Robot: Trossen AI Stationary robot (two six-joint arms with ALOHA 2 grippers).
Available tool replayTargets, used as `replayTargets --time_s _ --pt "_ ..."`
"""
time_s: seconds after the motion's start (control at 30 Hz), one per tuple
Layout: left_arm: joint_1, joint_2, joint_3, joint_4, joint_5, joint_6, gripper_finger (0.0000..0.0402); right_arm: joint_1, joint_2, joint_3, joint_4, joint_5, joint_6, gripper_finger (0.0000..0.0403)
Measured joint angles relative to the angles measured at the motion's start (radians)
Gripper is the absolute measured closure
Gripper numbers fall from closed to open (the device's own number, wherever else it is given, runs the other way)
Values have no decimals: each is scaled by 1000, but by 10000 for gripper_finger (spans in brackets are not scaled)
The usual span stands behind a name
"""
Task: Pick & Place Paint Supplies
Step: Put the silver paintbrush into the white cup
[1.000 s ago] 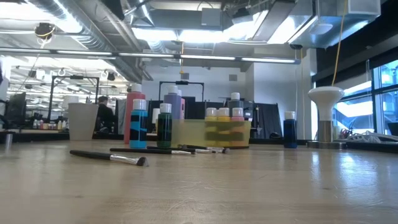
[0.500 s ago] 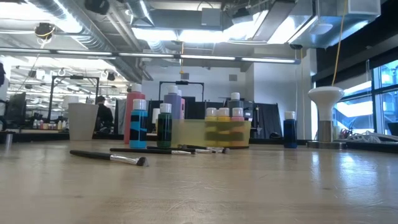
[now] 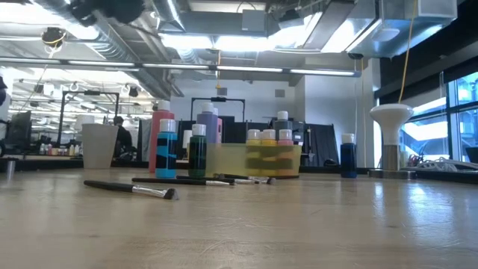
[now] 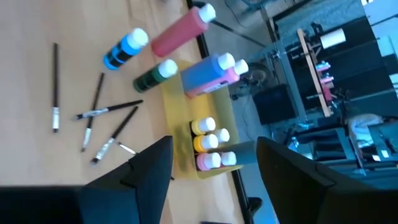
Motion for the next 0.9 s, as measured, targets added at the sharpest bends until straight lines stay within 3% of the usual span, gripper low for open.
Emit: replayTargets --time_s 0.33,0.57,0.9 --pt "145 -225 -249 -1 13 105 398 -106 0 0 -13 2 -54 169" --pt "215 -212 -326 1 22 219 398 -180 0 0 -13 3 -91 169" --pt "242 -196 -328 0 52 287 398 -266 0 0 -12 3 -98 169"
